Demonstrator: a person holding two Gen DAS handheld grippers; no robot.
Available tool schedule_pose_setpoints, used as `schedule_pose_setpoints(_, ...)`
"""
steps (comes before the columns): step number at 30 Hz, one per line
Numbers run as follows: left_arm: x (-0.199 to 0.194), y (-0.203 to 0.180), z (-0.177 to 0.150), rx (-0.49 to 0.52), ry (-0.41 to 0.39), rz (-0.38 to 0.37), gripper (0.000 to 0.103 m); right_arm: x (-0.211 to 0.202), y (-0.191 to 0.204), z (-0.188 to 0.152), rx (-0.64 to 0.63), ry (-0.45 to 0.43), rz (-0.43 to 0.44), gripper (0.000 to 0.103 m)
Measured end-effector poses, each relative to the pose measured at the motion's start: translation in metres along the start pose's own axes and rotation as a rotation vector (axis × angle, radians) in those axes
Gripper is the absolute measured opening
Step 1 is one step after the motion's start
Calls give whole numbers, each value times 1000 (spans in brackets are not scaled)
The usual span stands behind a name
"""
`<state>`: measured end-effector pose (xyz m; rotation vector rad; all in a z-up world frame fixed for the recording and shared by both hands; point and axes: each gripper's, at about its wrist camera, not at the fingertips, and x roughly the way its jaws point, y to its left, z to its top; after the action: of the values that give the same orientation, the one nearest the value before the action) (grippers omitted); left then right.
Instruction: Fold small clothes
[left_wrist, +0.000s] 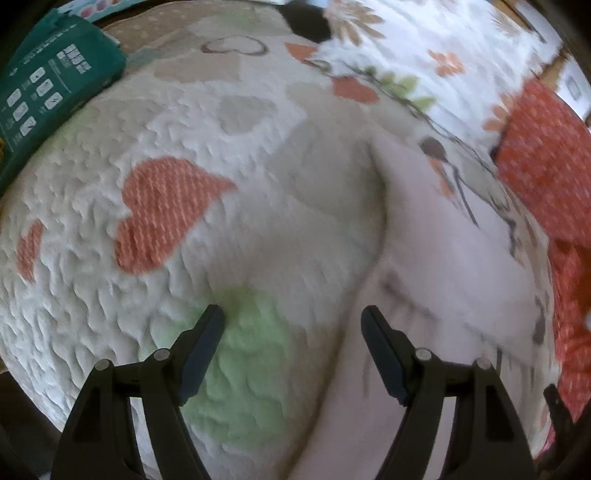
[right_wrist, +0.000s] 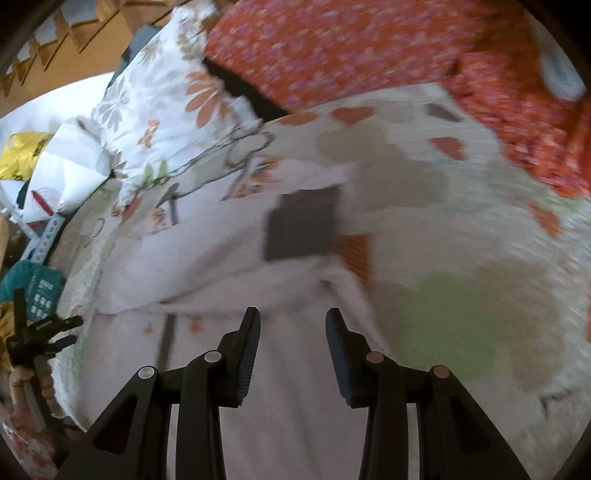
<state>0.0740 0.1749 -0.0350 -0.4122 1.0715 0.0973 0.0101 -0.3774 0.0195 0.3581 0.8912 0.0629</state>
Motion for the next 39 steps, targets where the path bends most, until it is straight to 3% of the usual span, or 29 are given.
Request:
schedule_pose_setpoints(2, -3, -1, -14, 28, -6, -19, 55, -7, -19, -14, 49, -4, -22, 45)
schedule_pose_setpoints(3, -7, -3, -25, 40, -12, -34, 53, -8, -33, -24, 103, 15, -13, 45)
schedule_pose_setpoints(5, -13, -4, -42, 40, -17, -64, 53, -5, -50, -38, 197, 46, 37, 45)
schedule_pose_setpoints(7, -17, -4, -60, 36, -29, -97, 53, 0, -64, -55, 286, 92, 157, 45)
schedule_pose_setpoints(9, -21, -5, -79, 33, -47, -115, 53, 3, -68, -69, 333, 118, 270, 45)
schedule_pose_setpoints(13, -27, -3, -113, 17, -61, -171, 53, 3, -69, -88, 391, 170, 407, 45)
schedule_pose_setpoints(16, -28, 5, -130, -30, -31, -235, 53, 2, -67, -102, 420, 195, 473, 45)
schedule_pose_setpoints(21, -28, 8, -151, -40, -2, -264, 53, 0, -60, -124, 423, 259, 547, 45)
schedule_pose_setpoints(29, -15, 10, -190, -82, 136, -340, 53, -4, -33, -156, 353, 344, 565, 45)
schedule_pose_setpoints(34, -17, 1, -201, -57, 146, -339, 51, -4, -12, -175, 284, 385, 521, 45)
schedule_pose_setpoints(36, -19, -2, -204, -53, 151, -339, 28, -3, -5, -182, 261, 393, 493, 34)
schedule_pose_setpoints(37, -20, -3, -205, -49, 154, -328, 10, -3, -3, -184, 251, 392, 478, 30)
schedule_pose_setpoints(39, -27, -2, -206, -53, 145, -315, 9, -4, -3, -185, 239, 380, 440, 10)
